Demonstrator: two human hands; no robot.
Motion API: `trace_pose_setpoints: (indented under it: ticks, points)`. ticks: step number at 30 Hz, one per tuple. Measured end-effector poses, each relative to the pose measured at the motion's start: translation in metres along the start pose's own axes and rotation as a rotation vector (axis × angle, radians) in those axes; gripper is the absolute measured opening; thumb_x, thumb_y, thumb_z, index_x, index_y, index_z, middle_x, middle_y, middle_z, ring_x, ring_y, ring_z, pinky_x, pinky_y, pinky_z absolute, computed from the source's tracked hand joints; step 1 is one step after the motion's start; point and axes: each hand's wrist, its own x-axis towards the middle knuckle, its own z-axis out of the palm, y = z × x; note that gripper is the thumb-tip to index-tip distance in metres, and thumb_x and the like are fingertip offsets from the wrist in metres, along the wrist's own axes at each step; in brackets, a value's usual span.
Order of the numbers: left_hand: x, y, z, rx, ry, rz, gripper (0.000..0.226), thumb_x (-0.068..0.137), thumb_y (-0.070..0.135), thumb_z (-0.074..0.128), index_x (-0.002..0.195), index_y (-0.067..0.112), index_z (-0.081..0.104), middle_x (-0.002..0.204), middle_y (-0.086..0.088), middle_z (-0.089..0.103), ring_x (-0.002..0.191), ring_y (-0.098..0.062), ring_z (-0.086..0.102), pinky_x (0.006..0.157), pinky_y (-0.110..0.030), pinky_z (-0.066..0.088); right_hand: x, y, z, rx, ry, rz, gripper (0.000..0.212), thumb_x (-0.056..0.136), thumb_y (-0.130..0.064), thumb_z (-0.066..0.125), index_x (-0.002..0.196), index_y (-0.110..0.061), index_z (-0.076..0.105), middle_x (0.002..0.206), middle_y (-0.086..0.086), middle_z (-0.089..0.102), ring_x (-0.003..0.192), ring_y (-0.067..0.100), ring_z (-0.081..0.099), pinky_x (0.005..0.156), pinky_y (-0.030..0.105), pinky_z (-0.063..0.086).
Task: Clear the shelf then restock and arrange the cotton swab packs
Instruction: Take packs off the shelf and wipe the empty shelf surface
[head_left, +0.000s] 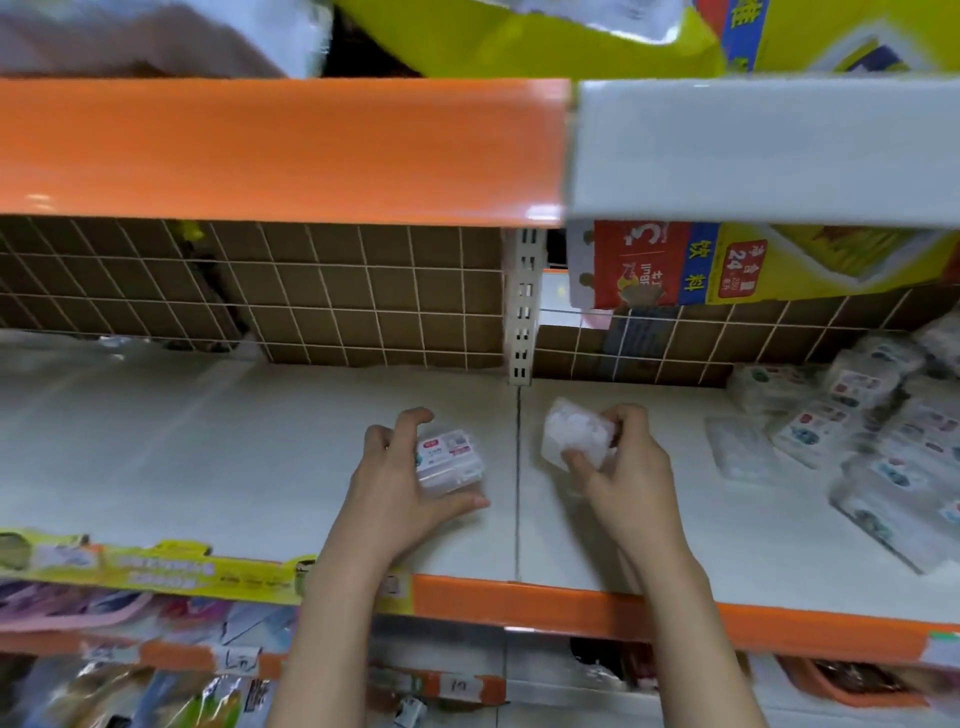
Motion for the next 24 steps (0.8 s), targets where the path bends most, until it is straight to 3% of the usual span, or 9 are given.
trace_pose_setpoints:
  ticks: [4,8,14,18,24]
  points:
    - [0.007,-0.052,-0.047,0.027,0.133,0.045,0.066,0.070,0.039,0.079,0.125,0.028,0.045,0.111,0.000,0.036,0.099,-0.027,0.056,0.082,-0.028,0.042,-0.004,-0.040,0.057,-0.091,0.067,-0.057,0.027,0.078,-0.016,0.070,0.101,-0.018,0.055,0.093,0.001,0.058,0.087,0.021,0.052,0.071,0.027,0.037]
    - [0.016,-0.112,-0.100,0.102,0.186,0.073,0.054,0.071,0.032,0.079,0.116,0.016,0.055,0.113,-0.007,0.051,0.097,-0.032,0.058,0.078,-0.032,0.042,-0.016,-0.078,0.112,-0.219,0.066,-0.137,0.035,0.069,-0.022,0.062,0.102,-0.012,0.063,0.100,0.007,0.065,0.091,0.032,0.054,0.077,0.036,0.038]
    - [0.023,-0.165,-0.130,0.165,0.179,0.063,0.037,0.075,0.040,0.074,0.102,0.019,0.058,0.095,-0.006,0.066,0.091,-0.033,0.060,0.072,-0.035,0.045,-0.033,-0.116,0.150,-0.152,-0.048,-0.186,0.037,0.072,-0.017,0.063,0.109,-0.010,0.063,0.105,0.009,0.061,0.093,0.026,0.058,0.077,0.013,0.030]
    - [0.025,-0.169,-0.129,0.142,0.165,0.065,0.031,0.081,0.044,0.067,0.099,0.021,0.058,0.093,-0.003,0.067,0.090,-0.030,0.060,0.073,-0.034,0.045,-0.033,-0.124,0.155,-0.160,-0.073,-0.199,0.039,0.074,-0.020,0.060,0.112,-0.012,0.062,0.106,0.006,0.060,0.092,0.024,0.059,0.077,0.016,0.033]
    - [0.031,-0.163,-0.120,0.145,0.187,0.107,0.036,0.087,0.038,0.062,0.117,0.019,0.060,0.114,-0.006,0.059,0.105,-0.031,0.055,0.084,-0.036,0.040,-0.034,-0.110,0.157,-0.213,-0.034,-0.196,0.039,0.073,-0.020,0.058,0.110,-0.011,0.063,0.104,0.006,0.066,0.094,0.028,0.058,0.079,0.026,0.037]
